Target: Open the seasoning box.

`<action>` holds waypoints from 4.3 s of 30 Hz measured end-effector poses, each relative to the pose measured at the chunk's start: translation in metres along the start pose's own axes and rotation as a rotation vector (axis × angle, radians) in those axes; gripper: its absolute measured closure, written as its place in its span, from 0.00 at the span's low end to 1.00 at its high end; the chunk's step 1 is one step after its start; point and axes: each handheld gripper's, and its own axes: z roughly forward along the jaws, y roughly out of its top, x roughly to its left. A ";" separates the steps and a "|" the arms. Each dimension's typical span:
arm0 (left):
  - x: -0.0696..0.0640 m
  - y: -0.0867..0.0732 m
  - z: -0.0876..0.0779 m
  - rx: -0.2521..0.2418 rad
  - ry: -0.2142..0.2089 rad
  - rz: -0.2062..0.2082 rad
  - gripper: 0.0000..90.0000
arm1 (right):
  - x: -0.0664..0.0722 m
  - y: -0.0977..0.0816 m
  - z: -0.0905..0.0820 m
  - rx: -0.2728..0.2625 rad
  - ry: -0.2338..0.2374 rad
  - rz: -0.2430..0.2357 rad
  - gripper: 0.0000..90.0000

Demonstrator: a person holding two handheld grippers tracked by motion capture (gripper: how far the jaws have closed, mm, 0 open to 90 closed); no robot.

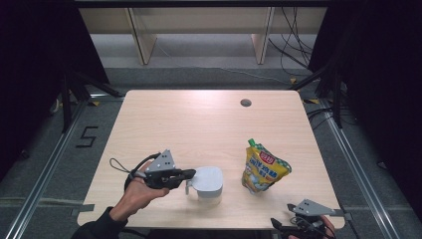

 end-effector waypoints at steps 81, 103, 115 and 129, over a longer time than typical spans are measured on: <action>-0.012 -0.053 -0.028 -0.022 0.080 -0.084 0.43 | 0.104 0.135 0.047 -0.342 0.165 -0.409 1.00; -0.012 -0.083 -0.019 0.050 0.124 -0.099 0.25 | 0.134 0.156 0.052 -0.375 0.223 -0.457 0.99; -0.009 -0.087 -0.016 0.062 0.130 -0.092 0.25 | 0.099 0.129 0.031 -0.388 0.170 -0.377 0.93; -0.011 -0.084 -0.017 0.049 0.110 -0.113 0.19 | 0.053 0.064 0.003 -0.387 0.055 -0.176 0.66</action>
